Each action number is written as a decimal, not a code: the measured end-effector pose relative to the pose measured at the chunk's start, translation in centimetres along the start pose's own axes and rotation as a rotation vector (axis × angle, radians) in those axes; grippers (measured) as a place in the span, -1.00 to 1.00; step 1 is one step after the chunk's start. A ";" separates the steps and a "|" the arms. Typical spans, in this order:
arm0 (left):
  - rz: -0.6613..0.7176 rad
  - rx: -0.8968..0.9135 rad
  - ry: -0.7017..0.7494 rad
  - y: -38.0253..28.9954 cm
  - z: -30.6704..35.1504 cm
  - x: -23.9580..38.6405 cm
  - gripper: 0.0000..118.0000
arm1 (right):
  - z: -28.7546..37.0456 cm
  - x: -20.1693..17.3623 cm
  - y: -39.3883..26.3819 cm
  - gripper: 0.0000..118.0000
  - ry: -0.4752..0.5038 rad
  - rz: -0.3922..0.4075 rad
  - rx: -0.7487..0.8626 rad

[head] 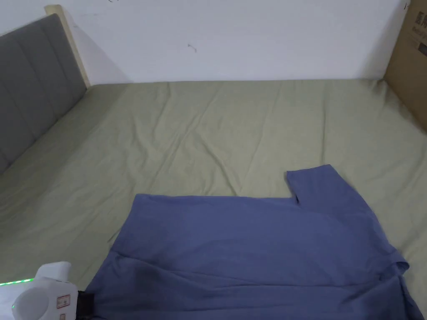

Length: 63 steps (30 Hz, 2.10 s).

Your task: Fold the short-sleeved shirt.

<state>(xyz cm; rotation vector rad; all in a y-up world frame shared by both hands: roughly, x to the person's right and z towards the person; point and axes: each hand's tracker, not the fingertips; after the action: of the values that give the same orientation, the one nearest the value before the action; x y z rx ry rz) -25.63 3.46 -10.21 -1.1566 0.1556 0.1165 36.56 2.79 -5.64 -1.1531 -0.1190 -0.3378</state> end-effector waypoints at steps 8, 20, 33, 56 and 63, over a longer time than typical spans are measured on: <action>0.124 0.144 -0.137 2.8 4.1 0.1 -0.38 | 4.6 -2.7 3.9 -0.02 0.033 0.124 0.205; -0.051 0.138 -0.152 8.5 0.8 7.5 -1.00 | -1.4 -5.5 10.0 -0.98 0.153 0.030 0.119; -0.060 0.108 -0.148 13.3 -3.9 9.3 -1.00 | -14.2 -5.2 26.7 0.42 -0.021 0.138 -0.009; 0.115 -0.010 -0.172 25.3 -15.2 9.9 0.67 | -14.3 -7.4 26.0 -0.91 -0.022 0.202 -0.002; -0.036 0.041 -0.046 25.2 -12.8 11.3 -0.97 | -13.1 -7.2 26.2 -0.91 -0.003 0.189 -0.002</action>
<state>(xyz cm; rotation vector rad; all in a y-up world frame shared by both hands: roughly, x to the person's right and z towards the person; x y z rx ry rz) -19.69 1.92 -40.04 -1.1148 0.0956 0.1076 37.22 1.78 -35.82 -1.1564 -0.0118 -0.1687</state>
